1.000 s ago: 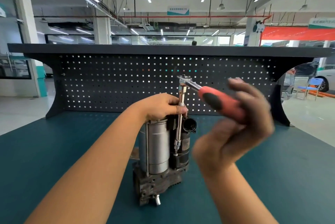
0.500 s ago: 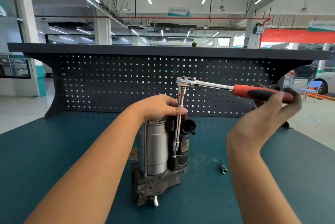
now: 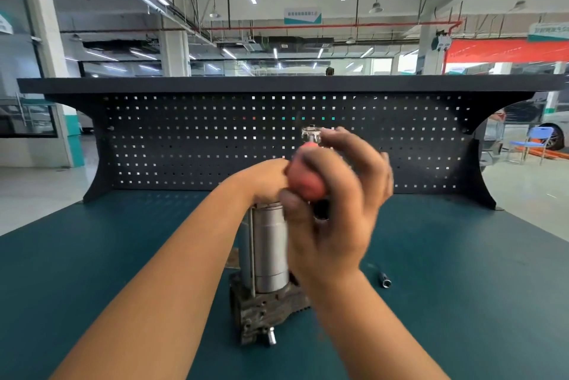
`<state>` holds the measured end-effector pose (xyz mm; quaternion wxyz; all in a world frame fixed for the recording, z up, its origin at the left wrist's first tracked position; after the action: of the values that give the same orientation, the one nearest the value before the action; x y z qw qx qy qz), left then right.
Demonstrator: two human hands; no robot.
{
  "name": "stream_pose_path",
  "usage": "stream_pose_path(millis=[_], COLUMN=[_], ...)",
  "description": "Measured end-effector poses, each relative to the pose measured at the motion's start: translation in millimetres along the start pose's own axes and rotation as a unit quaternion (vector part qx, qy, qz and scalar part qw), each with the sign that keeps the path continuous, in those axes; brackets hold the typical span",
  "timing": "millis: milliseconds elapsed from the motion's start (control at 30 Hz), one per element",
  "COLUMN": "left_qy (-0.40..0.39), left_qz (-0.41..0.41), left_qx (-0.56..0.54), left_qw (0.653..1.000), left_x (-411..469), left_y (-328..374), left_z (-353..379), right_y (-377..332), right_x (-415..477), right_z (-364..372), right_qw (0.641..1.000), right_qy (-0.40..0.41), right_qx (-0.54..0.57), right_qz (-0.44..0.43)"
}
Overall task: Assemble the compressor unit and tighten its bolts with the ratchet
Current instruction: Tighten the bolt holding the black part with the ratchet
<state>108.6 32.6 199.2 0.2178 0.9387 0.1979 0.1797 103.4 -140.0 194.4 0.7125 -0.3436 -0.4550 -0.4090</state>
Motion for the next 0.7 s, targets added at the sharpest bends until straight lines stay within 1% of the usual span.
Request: stream_pose_path(millis=[33, 67, 100, 133, 167, 200, 233, 267, 300, 333, 367, 400, 433, 467, 500, 567, 633, 700], left_qy=[0.001, 0.008, 0.008, 0.008, 0.003, 0.001, -0.001, -0.004, -0.006, -0.010, -0.014, -0.014, -0.009, -0.006, -0.003, -0.003, 0.005, 0.029], left_qz=[0.014, 0.029, 0.029, 0.024, 0.021, 0.019, 0.021, 0.024, 0.025, 0.027, 0.022, 0.020, 0.012, 0.008, 0.006, -0.001, -0.026, -0.040], left_qx=[0.019, 0.013, 0.000, -0.014, -0.022, -0.023, -0.025, -0.028, -0.036, -0.041, -0.049, -0.051, -0.055, -0.054, -0.044, -0.028, -0.021, -0.045], left_qw=[1.000, 0.999, 1.000, 1.000, 1.000, 1.000, 0.999, 0.999, 0.999, 0.999, 0.998, 0.998, 0.998, 0.999, 0.999, 1.000, 0.999, 0.998], left_x=[0, 0, 0, -1, -3, -3, -4, -3, -2, -3, -4, -4, -2, -2, -4, -2, -6, -16], left_y=[2, 3, 5, 4, 4, 4, 4, 3, 4, 5, 7, 7, 4, 3, 2, 1, 14, 34], left_z=[-1, 0, 0, 0, 1, 1, 2, 2, 2, 2, 3, 3, 1, 1, 2, 4, 3, -3], right_y=[7, 15, 29, 45, 64, 83, 104, 124, 141, 155, 161, 161, 152, 140, 126, 88, 53, 24], right_x=[6, 12, 18, 23, 28, 31, 31, 30, 30, 31, 34, 36, 36, 34, 32, 31, 27, 19], right_z=[-7, -15, -23, -30, -38, -44, -48, -50, -48, -45, -44, -44, -45, -46, -48, -49, -45, -37], right_qw=[0.998, 0.994, 0.983, 0.967, 0.943, 0.917, 0.882, 0.840, 0.798, 0.762, 0.739, 0.729, 0.732, 0.749, 0.774, 0.840, 0.896, 0.943], right_qy=[0.033, 0.060, 0.100, 0.136, 0.173, 0.201, 0.223, 0.226, 0.210, 0.182, 0.160, 0.153, 0.158, 0.176, 0.205, 0.236, 0.217, 0.148], right_qx=[0.044, 0.088, 0.134, 0.168, 0.191, 0.188, 0.186, 0.189, 0.214, 0.247, 0.257, 0.261, 0.263, 0.262, 0.256, 0.257, 0.245, 0.212], right_qz=[0.011, 0.032, 0.075, 0.137, 0.209, 0.290, 0.371, 0.456, 0.523, 0.571, 0.602, 0.614, 0.608, 0.582, 0.541, 0.417, 0.300, 0.208])
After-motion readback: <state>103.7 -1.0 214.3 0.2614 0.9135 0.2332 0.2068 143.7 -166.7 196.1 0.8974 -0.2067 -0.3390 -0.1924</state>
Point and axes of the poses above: each hand's wrist, its own x-axis towards the middle knuckle, its own z-axis out of the palm, y = z × x, the point moved 5 cm from there along x, towards the middle knuckle, and after that the axes turned 7 degrees about z, right-handed, at the moved point
